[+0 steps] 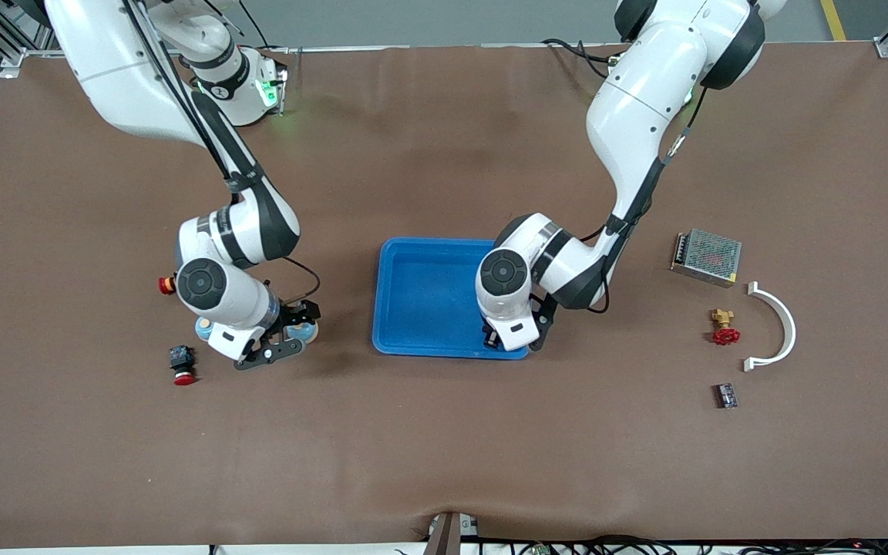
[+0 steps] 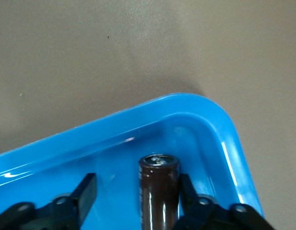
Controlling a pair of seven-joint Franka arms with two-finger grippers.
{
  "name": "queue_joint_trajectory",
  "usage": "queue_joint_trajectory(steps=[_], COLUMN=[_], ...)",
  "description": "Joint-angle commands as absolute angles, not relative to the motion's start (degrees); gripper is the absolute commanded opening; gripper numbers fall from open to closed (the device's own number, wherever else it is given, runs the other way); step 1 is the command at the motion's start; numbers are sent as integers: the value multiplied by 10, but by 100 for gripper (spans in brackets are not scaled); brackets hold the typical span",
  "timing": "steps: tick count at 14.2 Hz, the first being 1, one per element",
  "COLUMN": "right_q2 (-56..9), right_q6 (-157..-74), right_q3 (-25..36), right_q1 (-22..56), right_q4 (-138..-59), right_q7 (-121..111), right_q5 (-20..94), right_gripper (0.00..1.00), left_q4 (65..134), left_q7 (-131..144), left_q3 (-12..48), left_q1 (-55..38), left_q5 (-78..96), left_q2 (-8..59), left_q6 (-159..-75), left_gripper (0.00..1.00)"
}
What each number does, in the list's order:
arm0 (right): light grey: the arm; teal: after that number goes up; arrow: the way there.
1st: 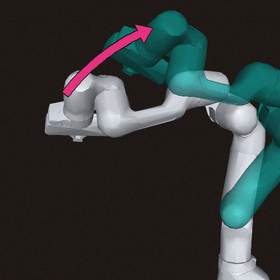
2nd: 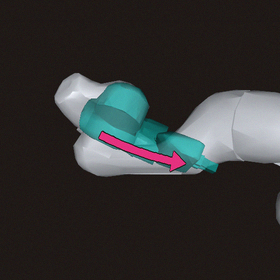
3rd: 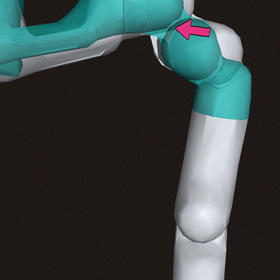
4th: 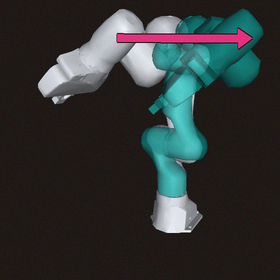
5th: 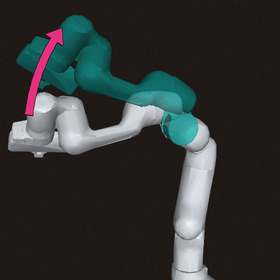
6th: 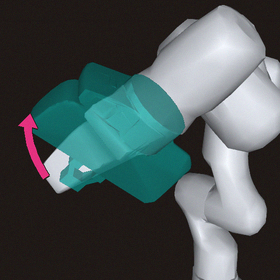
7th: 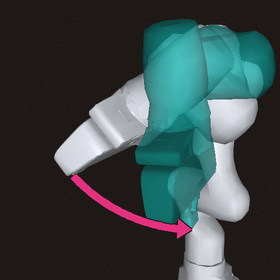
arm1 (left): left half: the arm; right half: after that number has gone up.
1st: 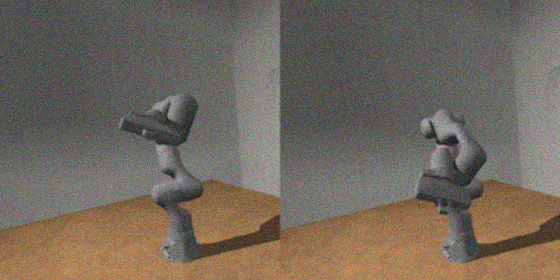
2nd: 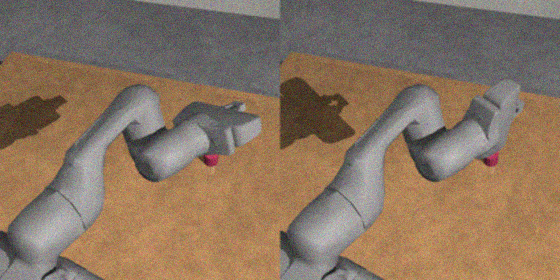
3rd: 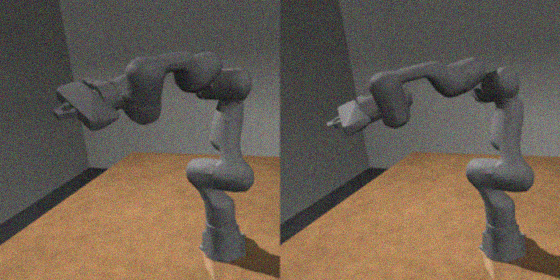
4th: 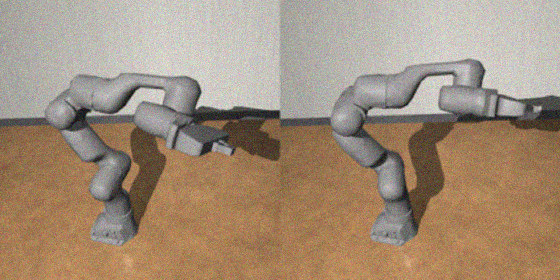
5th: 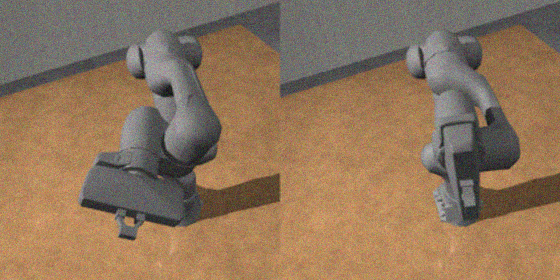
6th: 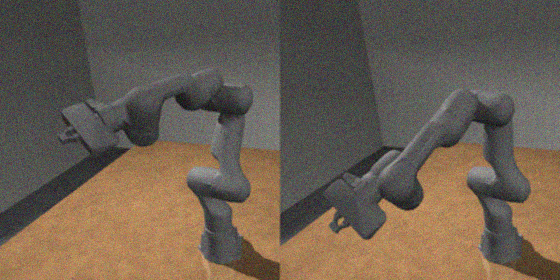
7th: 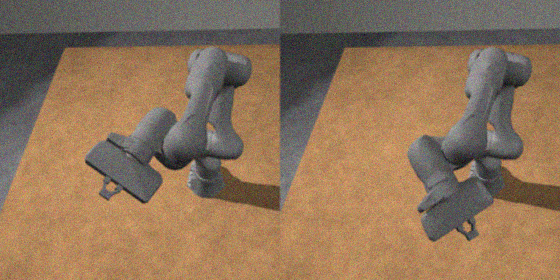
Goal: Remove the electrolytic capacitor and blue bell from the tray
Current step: 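Place the bell near the breaker while the left gripper lowers over capacitor, then raise the right gripper away while the left gripper grasps the capacitor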
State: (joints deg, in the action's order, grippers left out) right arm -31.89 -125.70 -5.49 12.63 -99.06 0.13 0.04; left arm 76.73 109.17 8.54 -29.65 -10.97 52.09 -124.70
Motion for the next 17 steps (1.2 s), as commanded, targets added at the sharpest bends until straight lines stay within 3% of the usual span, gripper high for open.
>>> queue_joint_trajectory(steps=[1,2,3,11,17], right_q2=[-253,-231,-212,-69,37], right_q6=[-1167,-1140,-1114,-981,-918], right_q3=[-58,-57,-56,-55,-55], right_q1=[121,120,119,95,32], right_q4=[-979,-978,-978,-983,-1003], right_q7=[7,8,8,29,25], right_q5=[2,2,3,2,3], right_gripper=[100,100,100,100,100], left_q4=[768,767,767,767,767], left_q7=[1092,1092,1093,1086,1047], left_q3=[83,84,84,83,83], left_q1=[-294,-293,-294,-292,-274], left_q5=[-103,-102,-102,-112,-106], left_q2=[503,498,497,491,467], left_q6=[-1242,-1239,-1238,-1229,-1187], left_gripper=[19,14,1,0,0])
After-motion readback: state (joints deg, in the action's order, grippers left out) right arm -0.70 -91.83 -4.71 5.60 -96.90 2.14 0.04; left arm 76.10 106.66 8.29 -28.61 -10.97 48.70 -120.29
